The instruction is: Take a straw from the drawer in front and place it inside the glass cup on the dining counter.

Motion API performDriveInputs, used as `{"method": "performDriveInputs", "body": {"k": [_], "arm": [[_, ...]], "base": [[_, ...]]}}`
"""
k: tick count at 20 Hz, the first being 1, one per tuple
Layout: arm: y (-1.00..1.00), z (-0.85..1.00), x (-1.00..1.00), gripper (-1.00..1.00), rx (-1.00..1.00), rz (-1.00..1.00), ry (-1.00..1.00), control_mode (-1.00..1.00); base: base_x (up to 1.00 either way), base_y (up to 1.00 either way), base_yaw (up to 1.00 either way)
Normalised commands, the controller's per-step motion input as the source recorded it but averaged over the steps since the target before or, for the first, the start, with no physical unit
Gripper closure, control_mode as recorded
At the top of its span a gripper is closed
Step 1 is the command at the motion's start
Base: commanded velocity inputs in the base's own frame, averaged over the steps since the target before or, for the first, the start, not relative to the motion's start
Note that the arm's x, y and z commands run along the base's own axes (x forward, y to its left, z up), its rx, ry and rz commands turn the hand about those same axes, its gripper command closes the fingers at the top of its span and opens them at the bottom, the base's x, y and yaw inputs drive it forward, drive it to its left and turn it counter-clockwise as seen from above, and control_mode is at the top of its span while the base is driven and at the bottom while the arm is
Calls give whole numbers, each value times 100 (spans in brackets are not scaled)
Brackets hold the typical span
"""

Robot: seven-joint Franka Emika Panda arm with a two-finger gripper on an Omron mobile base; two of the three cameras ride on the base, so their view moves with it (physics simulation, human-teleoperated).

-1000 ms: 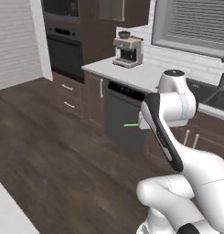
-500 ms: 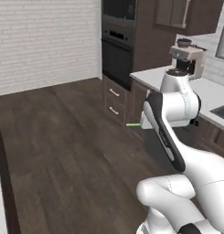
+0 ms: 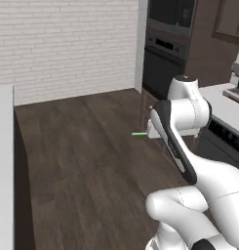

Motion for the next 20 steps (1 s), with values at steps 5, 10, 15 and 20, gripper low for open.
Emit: {"method": "performDriveInputs", "body": {"k": [5, 10, 15, 20], "arm": [[0, 0, 0, 100, 0, 0, 0, 100], [0, 0, 0, 100, 0, 0, 0, 100], [0, 0, 0, 100, 0, 0, 0, 100], [0, 0, 0, 100, 0, 0, 0, 100]], "base": [[100, -16, 24], [100, -21, 22], [100, -23, 22], [100, -21, 21]]}}
